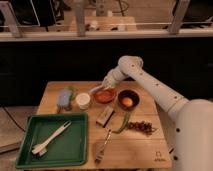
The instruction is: Wipe red bowl with towel
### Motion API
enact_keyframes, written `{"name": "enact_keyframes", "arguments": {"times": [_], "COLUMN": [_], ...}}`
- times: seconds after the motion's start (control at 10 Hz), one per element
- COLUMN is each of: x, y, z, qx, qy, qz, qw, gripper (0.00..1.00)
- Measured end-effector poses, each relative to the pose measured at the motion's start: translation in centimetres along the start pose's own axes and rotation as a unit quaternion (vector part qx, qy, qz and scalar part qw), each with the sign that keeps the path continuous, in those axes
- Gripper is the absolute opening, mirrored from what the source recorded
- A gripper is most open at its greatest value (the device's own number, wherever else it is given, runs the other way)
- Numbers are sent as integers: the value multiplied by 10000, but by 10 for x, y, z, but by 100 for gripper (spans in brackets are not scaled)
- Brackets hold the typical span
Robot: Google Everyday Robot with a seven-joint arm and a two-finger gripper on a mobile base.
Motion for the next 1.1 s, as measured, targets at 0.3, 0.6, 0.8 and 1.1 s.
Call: {"name": "enact_keyframes", "arguments": {"times": [0.3,0.6,0.8,1.1], "x": [5,12,18,22], "y": [6,12,17,21], "z": [16,27,33,45], "qx": [-27,-81,-137,-224], "qy": [-225,-289,-301,-299], "qz": [282,496,610,688], "qw": [9993,9983,9976,9969], "gripper": [0,0,0,0]}}
